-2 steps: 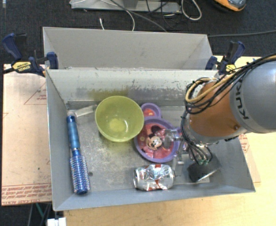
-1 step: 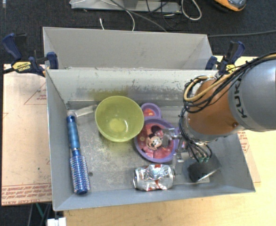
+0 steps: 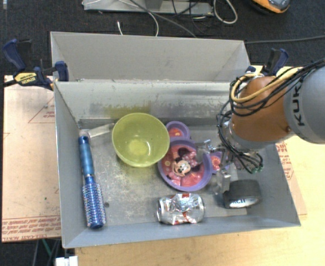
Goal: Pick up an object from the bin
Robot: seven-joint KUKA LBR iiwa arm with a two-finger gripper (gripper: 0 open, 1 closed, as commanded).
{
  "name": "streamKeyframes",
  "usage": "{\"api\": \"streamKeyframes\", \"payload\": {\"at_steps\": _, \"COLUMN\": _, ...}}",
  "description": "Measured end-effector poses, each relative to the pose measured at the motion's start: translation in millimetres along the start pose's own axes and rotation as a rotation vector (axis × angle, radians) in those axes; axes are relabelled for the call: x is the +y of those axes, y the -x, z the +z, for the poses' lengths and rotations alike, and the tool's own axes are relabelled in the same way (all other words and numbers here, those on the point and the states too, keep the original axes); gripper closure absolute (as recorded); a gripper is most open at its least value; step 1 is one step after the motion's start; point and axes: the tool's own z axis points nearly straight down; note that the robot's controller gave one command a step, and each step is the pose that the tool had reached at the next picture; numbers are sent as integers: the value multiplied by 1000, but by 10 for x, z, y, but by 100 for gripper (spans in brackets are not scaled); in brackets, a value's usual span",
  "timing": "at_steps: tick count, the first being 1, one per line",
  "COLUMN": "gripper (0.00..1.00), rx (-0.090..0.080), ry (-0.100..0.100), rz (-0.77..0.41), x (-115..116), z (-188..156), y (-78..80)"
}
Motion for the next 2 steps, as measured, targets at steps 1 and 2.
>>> {"api": "streamKeyframes", "payload": {"at_steps": 1, "gripper": 0, "rx": 2, "ry": 2, "rz": 135, "x": 491, "z": 72, "y": -86}}
{"api": "streamKeyframes", "payload": {"at_steps": 2, "gripper": 0, "rx": 0, "ry": -1, "rz": 114, "x": 437, "z": 90, "y": -58}}
